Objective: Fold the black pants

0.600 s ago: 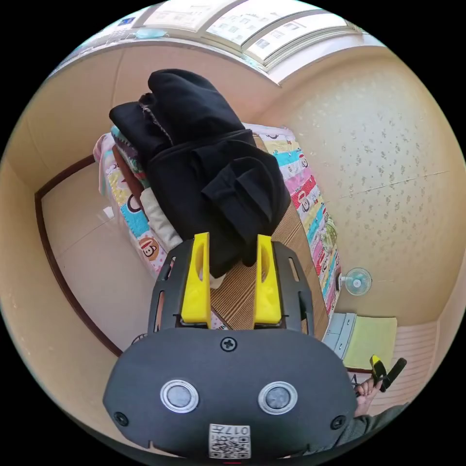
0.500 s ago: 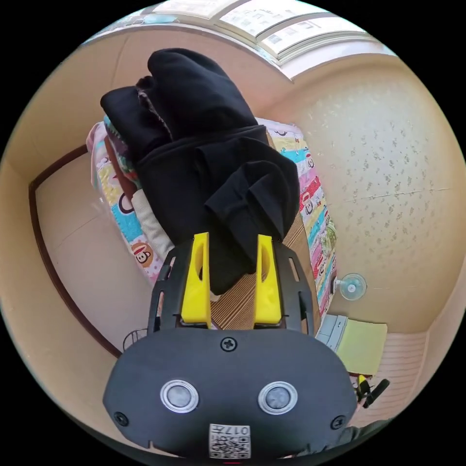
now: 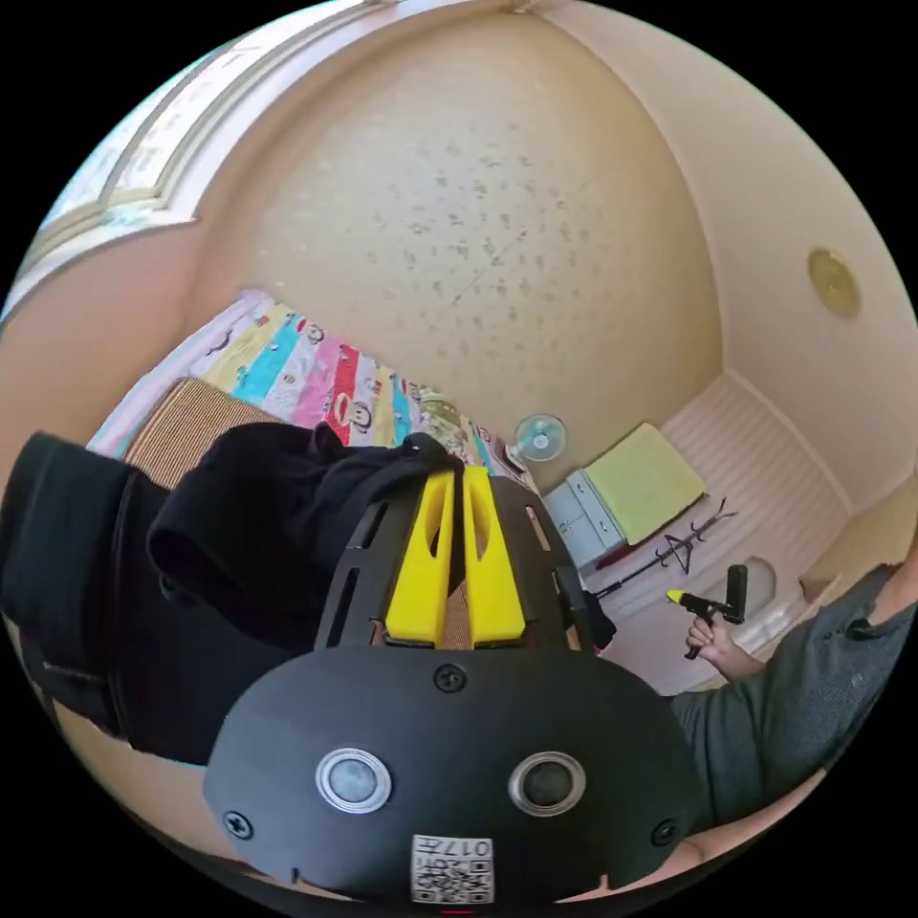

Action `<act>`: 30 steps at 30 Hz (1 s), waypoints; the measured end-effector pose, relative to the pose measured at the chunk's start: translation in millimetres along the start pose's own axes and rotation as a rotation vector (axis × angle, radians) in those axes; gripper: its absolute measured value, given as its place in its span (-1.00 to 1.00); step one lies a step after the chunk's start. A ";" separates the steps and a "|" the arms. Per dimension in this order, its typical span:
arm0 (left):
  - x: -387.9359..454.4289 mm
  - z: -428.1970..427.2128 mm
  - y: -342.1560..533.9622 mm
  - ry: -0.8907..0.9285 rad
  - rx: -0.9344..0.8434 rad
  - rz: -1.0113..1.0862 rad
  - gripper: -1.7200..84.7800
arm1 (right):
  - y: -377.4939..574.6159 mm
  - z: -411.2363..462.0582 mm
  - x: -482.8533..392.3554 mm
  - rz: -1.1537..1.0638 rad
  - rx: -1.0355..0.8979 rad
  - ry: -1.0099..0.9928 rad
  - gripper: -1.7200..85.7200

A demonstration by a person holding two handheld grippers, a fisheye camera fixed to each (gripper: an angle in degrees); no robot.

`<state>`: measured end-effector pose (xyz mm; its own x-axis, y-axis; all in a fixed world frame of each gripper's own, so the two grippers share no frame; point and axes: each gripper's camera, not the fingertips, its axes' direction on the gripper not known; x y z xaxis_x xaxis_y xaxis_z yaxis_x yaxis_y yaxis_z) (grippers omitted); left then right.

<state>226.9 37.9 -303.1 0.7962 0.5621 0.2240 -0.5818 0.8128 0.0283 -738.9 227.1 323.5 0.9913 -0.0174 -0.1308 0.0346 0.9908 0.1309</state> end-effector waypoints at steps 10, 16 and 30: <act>269.7 -88.1 6.0 0.785 0.318 0.901 -0.98 | 30.7 -37.8 -40.9 -0.210 0.185 -0.239 -0.94; 343.4 -59.5 11.8 1.470 0.497 0.991 -0.98 | 52.3 -76.7 -39.6 -0.334 0.364 -0.409 -0.85; 514.1 128.3 106.6 1.875 0.003 0.647 -0.97 | 94.1 -71.6 -51.9 -0.446 0.365 -0.913 -0.86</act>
<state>552.9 394.0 -59.9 -0.3504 0.1513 -0.9243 -0.8035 0.4585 0.3797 -796.2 330.8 272.3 0.5953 -0.6101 0.5228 0.3022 0.7729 0.5579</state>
